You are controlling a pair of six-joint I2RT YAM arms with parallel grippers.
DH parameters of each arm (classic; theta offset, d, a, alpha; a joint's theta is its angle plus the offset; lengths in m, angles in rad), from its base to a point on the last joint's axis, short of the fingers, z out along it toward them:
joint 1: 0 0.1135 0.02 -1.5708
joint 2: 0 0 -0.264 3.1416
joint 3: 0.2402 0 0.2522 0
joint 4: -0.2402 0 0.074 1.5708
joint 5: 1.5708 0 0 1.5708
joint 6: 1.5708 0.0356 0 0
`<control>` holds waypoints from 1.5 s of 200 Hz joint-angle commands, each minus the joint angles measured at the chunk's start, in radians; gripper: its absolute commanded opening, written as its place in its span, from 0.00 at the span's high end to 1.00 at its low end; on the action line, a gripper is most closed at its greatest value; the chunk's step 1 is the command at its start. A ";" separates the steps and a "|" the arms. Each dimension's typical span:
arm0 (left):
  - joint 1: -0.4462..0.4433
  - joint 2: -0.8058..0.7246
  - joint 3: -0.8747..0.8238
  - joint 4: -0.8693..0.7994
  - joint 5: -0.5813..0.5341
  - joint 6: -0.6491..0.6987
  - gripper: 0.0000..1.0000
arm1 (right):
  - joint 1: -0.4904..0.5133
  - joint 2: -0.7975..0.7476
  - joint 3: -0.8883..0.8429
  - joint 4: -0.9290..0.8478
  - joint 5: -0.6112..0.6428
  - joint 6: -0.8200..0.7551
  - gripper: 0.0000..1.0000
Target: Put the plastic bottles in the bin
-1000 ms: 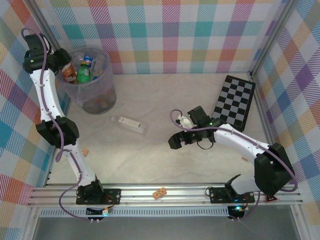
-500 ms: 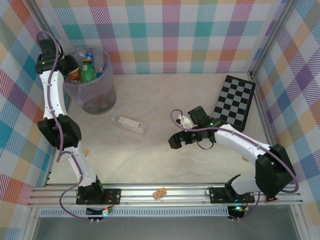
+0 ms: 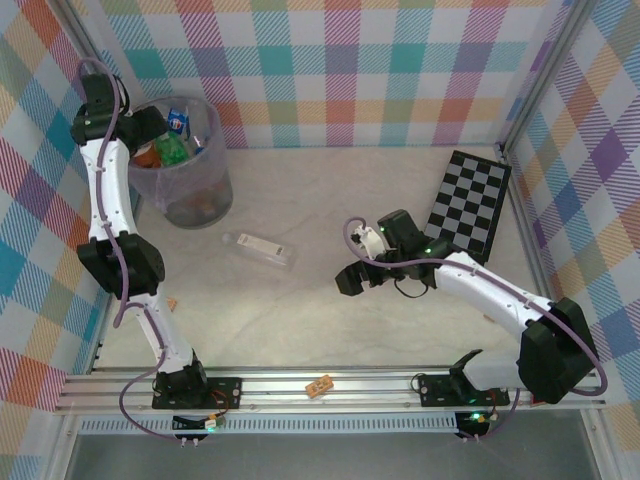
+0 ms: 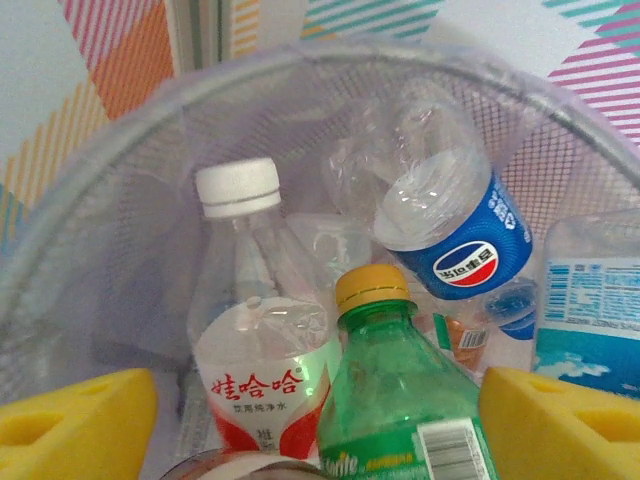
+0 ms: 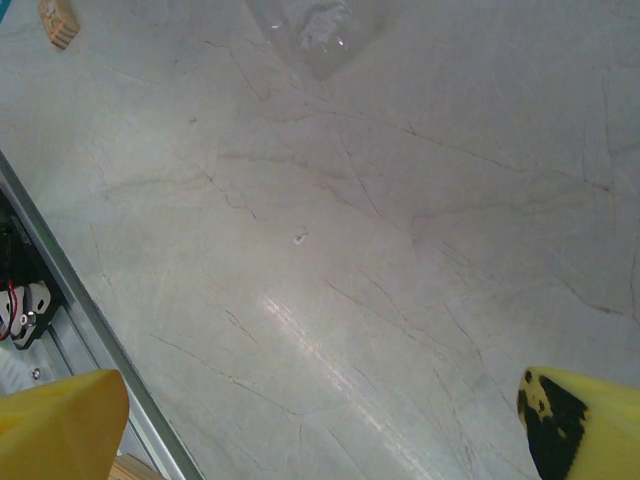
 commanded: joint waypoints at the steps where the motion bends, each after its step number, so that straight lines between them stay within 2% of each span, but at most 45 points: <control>1: -0.003 -0.099 0.065 -0.051 -0.082 0.040 0.14 | 0.024 0.001 0.046 0.057 0.010 -0.060 0.00; 46: 0.001 -0.198 0.048 -0.081 -0.119 0.058 0.07 | 0.106 0.124 0.150 0.100 0.088 -0.150 0.00; 66: 0.002 -0.278 -0.037 -0.077 -0.092 0.029 0.05 | 0.136 0.211 0.207 0.140 0.133 -0.191 0.01; 86: 0.001 -0.421 -0.261 0.003 0.027 -0.051 0.04 | 0.172 0.329 0.291 0.152 0.206 -0.279 0.01; 105: -0.001 -0.582 -0.554 0.159 0.225 -0.170 0.04 | 0.185 0.455 0.385 0.172 0.192 -0.309 0.01; 126: -0.013 -0.730 -0.837 0.291 0.365 -0.277 0.04 | 0.203 0.587 0.495 0.166 0.193 -0.320 0.01; 157: -0.027 -0.919 -1.124 0.405 0.462 -0.403 0.03 | 0.233 0.752 0.648 0.121 0.240 -0.325 0.01; 183: -0.031 -1.030 -1.234 0.409 0.509 -0.454 0.03 | 0.241 0.851 0.718 0.106 0.266 -0.309 0.00; 198: -0.034 -1.089 -1.286 0.415 0.527 -0.483 0.03 | 0.246 0.887 0.738 0.112 0.281 -0.304 0.00; 229: -0.036 -1.135 -1.366 0.389 0.549 -0.497 0.03 | 0.252 0.915 0.741 0.142 0.282 -0.296 0.08; 268: -0.041 -1.134 -1.519 0.539 0.629 -0.612 0.04 | 0.258 0.878 0.693 0.168 0.287 -0.296 0.19; 300: -0.076 -1.119 -1.564 0.583 0.612 -0.641 0.04 | 0.257 0.818 0.642 0.187 0.289 -0.277 0.28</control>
